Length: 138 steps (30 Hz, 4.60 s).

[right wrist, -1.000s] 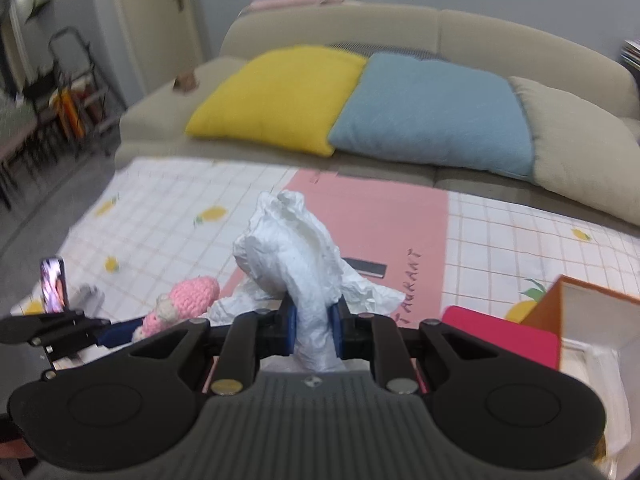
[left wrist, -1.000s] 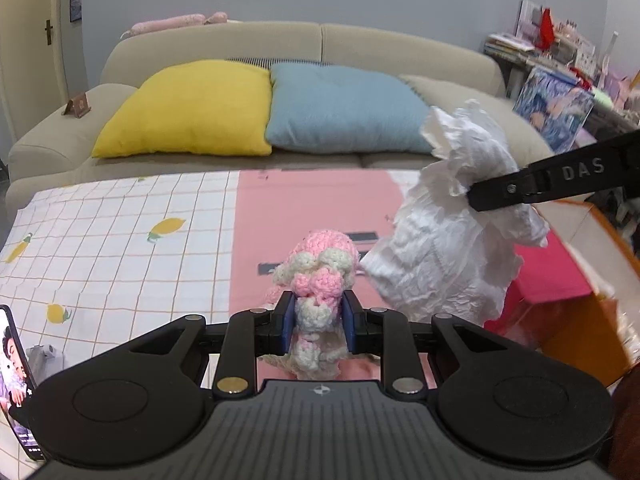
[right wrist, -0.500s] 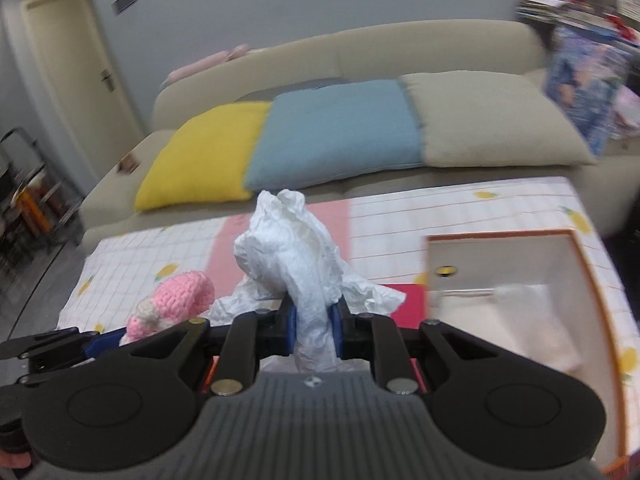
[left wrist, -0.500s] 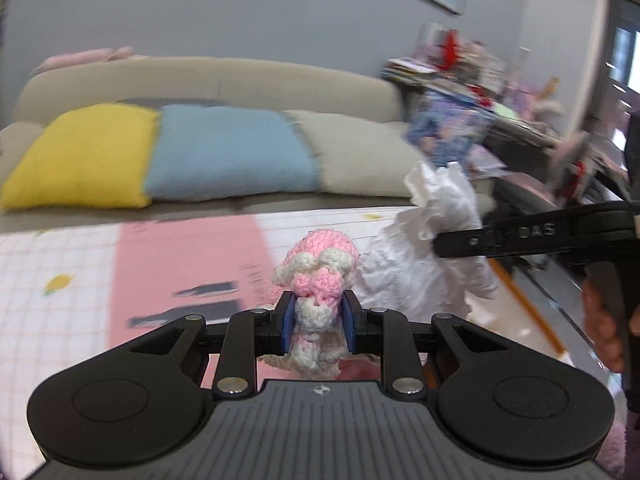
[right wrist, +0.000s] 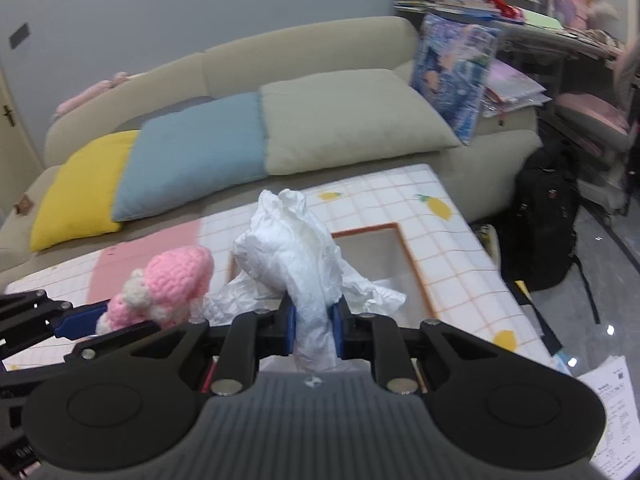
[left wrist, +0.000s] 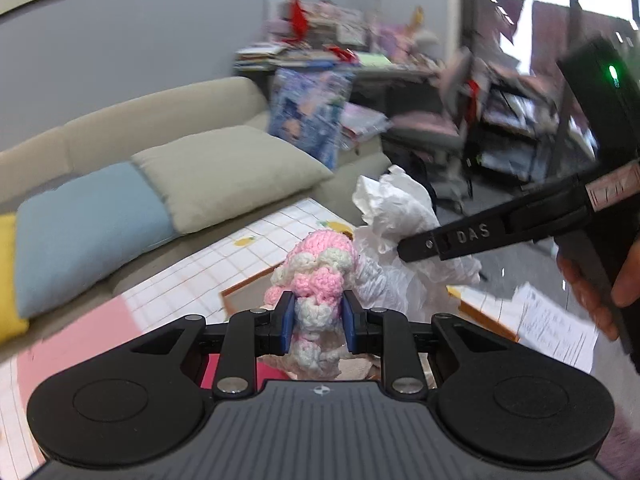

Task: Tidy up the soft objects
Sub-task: 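Lift the knitted hat and plastic bag and carry them over the white box, then lower the hat and bag into the box and open both grippers, then withdraw both open grippers from the box back over the mat, then grasp the pink cloth pouch with the right gripper while the left gripper grasps the knitted strawberry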

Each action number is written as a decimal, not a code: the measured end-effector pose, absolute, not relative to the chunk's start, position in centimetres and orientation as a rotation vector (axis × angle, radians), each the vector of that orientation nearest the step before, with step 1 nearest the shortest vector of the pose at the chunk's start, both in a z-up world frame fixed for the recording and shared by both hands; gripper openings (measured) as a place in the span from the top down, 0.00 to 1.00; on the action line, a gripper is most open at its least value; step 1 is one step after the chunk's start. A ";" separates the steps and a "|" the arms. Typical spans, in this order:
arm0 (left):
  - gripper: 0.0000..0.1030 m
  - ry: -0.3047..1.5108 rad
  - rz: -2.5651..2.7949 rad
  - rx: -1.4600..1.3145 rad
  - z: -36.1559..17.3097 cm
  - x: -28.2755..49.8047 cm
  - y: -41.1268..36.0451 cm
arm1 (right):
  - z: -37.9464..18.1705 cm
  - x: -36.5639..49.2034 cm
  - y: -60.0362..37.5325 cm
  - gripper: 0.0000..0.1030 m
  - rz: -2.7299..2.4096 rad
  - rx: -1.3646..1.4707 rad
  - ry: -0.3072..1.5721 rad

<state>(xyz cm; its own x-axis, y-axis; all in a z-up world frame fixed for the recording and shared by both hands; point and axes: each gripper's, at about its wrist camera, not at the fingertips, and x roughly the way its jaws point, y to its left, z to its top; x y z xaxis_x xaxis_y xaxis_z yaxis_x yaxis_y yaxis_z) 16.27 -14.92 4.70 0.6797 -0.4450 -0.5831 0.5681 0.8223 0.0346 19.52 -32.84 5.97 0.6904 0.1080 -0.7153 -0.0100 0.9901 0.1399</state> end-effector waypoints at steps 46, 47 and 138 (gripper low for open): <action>0.32 0.633 -0.539 0.470 -1.0 18.3 -17.8 | -1.3 23.3 -32.9 0.30 0.024 0.038 0.985; 0.32 0.622 -0.532 0.450 -0.5 17.9 -17.3 | -0.7 22.8 -32.7 0.28 0.023 0.044 0.966; 0.29 0.812 -0.008 -0.010 -10.2 9.9 11.0 | -13.2 17.1 -1.6 0.91 0.626 -0.281 0.973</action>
<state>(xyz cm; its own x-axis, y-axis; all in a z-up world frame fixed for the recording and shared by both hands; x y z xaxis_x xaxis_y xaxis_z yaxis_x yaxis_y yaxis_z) 9.87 10.97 -10.20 0.6879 -0.0106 -0.7257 0.0031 0.9999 -0.0117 17.11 -1.56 -13.24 0.4067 0.3665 -0.8368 -0.6094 0.7912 0.0504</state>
